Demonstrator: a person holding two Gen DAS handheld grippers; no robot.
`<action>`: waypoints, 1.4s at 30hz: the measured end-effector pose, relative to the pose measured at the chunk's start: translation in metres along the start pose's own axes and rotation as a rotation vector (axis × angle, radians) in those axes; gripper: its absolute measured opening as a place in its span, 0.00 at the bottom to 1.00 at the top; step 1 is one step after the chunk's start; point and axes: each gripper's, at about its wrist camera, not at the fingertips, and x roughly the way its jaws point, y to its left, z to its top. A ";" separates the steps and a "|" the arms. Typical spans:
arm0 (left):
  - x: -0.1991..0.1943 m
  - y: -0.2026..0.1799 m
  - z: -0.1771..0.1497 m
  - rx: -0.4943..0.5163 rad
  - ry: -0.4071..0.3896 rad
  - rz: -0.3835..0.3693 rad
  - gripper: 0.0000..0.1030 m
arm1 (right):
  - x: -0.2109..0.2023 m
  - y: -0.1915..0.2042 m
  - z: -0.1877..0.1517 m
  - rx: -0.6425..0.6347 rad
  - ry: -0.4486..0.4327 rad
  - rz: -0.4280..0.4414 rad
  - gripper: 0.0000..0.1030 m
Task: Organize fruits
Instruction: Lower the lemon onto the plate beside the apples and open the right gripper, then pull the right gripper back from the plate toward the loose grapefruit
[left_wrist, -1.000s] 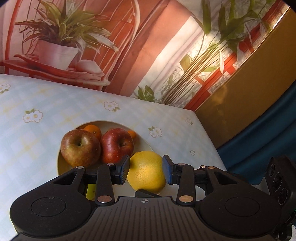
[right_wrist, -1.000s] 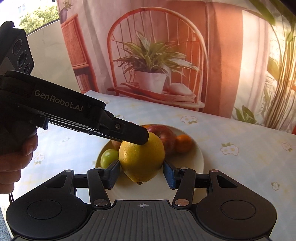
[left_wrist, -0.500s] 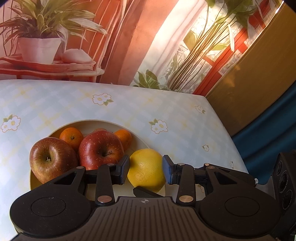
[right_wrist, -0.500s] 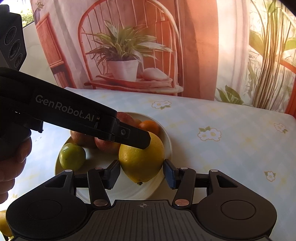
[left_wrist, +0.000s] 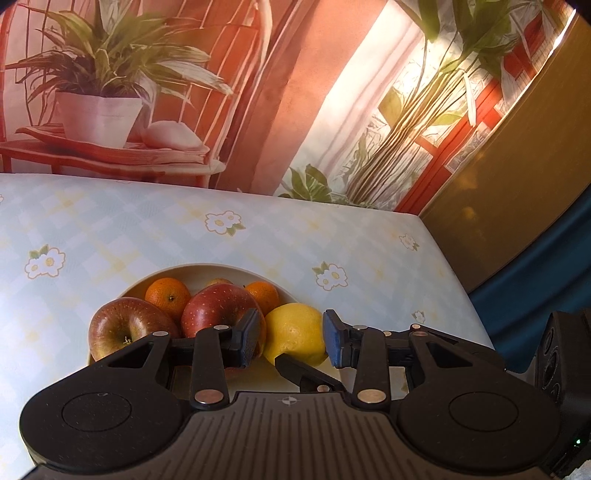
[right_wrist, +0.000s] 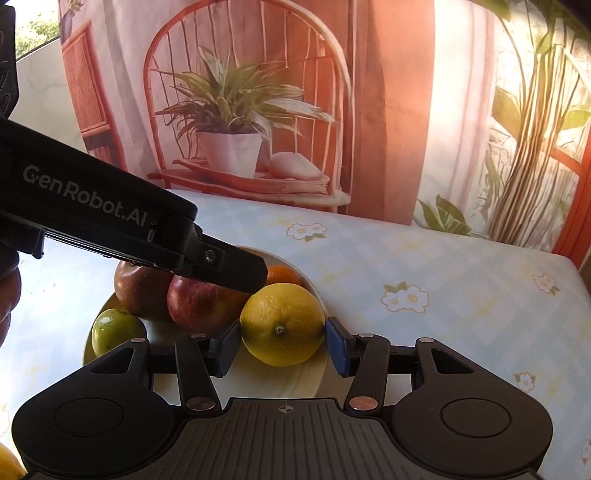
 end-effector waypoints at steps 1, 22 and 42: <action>-0.003 0.000 0.000 0.002 -0.009 0.002 0.38 | 0.001 0.001 0.000 -0.001 -0.003 -0.006 0.45; -0.071 0.018 -0.013 0.027 -0.105 0.097 0.38 | -0.028 0.023 -0.004 -0.036 -0.021 -0.075 0.50; -0.170 0.055 -0.084 0.123 -0.160 0.242 0.38 | -0.105 0.053 -0.059 0.081 -0.104 0.005 0.50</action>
